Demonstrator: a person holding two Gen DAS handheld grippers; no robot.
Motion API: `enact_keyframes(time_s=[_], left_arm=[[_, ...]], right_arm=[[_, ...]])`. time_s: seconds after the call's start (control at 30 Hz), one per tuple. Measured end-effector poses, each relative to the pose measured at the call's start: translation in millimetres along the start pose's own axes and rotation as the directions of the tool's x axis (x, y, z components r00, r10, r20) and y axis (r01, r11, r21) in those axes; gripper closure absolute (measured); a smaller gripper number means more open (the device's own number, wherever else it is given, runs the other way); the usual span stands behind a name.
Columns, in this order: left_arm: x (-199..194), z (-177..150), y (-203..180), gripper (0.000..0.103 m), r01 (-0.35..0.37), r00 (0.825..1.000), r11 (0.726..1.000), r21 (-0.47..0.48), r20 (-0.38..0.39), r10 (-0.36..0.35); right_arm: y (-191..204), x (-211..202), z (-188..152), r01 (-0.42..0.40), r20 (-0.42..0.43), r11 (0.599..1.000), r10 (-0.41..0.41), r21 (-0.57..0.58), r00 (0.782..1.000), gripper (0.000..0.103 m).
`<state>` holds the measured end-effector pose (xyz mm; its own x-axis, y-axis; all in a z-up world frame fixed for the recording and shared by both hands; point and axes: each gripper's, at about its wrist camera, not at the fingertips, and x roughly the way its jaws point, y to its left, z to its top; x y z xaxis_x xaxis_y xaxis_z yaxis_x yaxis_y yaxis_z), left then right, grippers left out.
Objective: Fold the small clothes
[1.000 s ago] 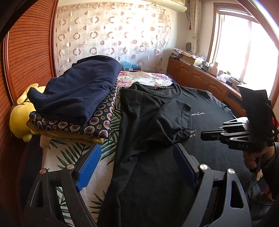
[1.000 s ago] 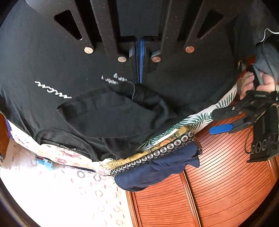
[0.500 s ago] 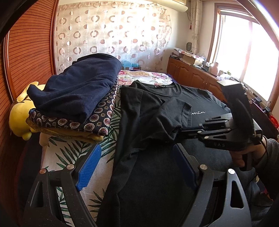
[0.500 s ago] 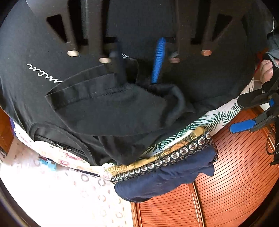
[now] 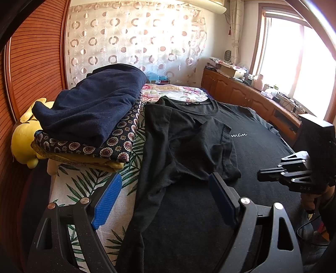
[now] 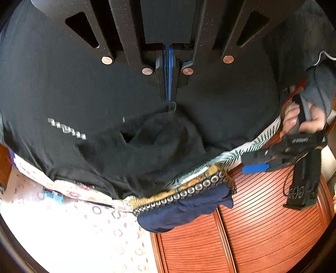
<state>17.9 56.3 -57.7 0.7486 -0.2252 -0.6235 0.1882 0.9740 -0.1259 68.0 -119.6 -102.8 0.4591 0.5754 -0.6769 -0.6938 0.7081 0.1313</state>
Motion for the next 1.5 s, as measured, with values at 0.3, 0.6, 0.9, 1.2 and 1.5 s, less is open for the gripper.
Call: enact_keyframes(time_s=[0.3, 0.6, 0.9, 1.2, 1.5], left_arm=[[5, 1, -9, 0.018, 0.004, 1.000, 1.000, 0.018, -0.010, -0.004], [16, 24, -13, 0.018, 0.020, 0.999, 0.999, 0.031, 0.035, -0.022], [36, 62, -16, 0.018, 0.009, 0.999, 0.998, 0.061, 0.039, -0.011], [64, 90, -26, 0.025, -0.029, 0.999, 0.992, 0.119, 0.022, 0.027], [115, 109, -38, 0.043, -0.045, 0.996, 0.986, 0.163, -0.070, 0.057]], right_arm=[[-19, -2, 22, 0.097, 0.062, 0.995, -0.099, 0.035, 0.993, 0.062], [-73, 39, 67, 0.241, 0.018, 0.966, -0.244, 0.095, 0.970, 0.061], [-96, 70, 82, 0.244, -0.035, 0.960, -0.241, 0.139, 0.970, 0.083], [-101, 31, 68, 0.254, 0.006, 0.956, -0.258, 0.147, 0.966, 0.101], [-102, -1, 56, 0.287, 0.004, 0.948, -0.290, 0.136, 0.957, 0.053]])
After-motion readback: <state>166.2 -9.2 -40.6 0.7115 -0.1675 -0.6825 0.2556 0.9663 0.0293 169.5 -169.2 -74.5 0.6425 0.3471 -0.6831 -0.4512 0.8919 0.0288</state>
